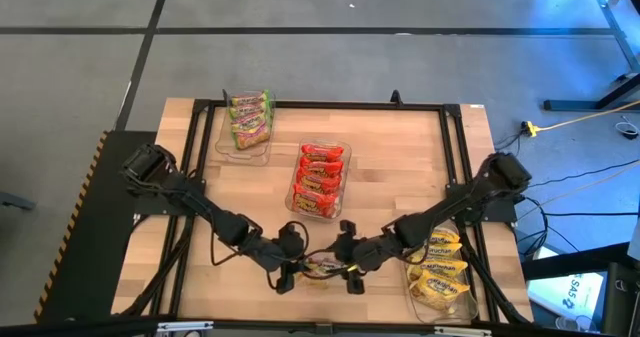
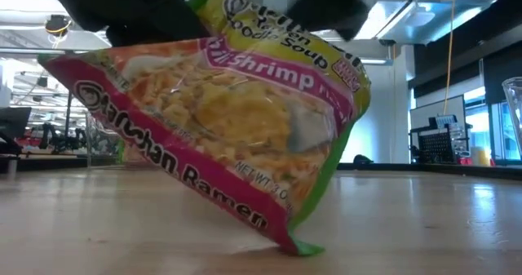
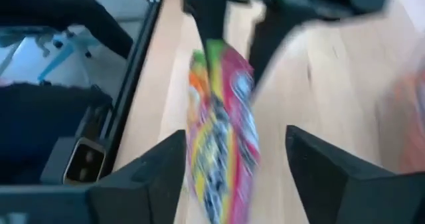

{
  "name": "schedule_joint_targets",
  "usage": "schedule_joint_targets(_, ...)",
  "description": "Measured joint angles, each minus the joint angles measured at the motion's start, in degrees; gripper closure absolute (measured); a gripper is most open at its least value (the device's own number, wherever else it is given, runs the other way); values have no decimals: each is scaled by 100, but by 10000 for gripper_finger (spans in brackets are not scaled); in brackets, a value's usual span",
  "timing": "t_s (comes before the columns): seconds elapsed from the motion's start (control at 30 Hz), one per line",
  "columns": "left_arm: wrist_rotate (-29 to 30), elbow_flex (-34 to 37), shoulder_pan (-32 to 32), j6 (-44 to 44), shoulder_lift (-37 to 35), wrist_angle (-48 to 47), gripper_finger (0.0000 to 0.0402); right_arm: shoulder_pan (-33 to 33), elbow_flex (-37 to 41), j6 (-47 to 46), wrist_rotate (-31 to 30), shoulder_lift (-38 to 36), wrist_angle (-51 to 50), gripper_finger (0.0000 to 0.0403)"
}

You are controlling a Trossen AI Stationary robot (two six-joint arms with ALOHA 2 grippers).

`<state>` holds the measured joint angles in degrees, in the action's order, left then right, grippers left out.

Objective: Sort Maruchan noodles
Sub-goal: Put the green noodle pack into the top transparent bin

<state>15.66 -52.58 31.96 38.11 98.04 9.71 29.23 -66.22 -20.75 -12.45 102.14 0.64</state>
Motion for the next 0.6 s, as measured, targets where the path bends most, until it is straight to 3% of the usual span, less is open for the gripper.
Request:
schedule_joint_targets(0.13,266,0,168,-540,0,138,307,126,1,-441,159,-299,-1036,160)
schedule_joint_targets(0.23,480,0,339,-1021,0,417,308,350,168,-756,195,-305,-1256,158)
schedule_joint_targets(0.33,909,-2,445,-1289,-2,660,309,621,578,-1062,-75,-305,-686,160)
schedule_joint_targets(0.43,1299,-7,516,-1493,-2,795,309,922,1029,-1231,-739,-298,93,161)
schedule_joint_targets(0.6,1617,-7,602,-1797,-2,1157,309,1152,1584,-1222,-1427,-209,1631,161)
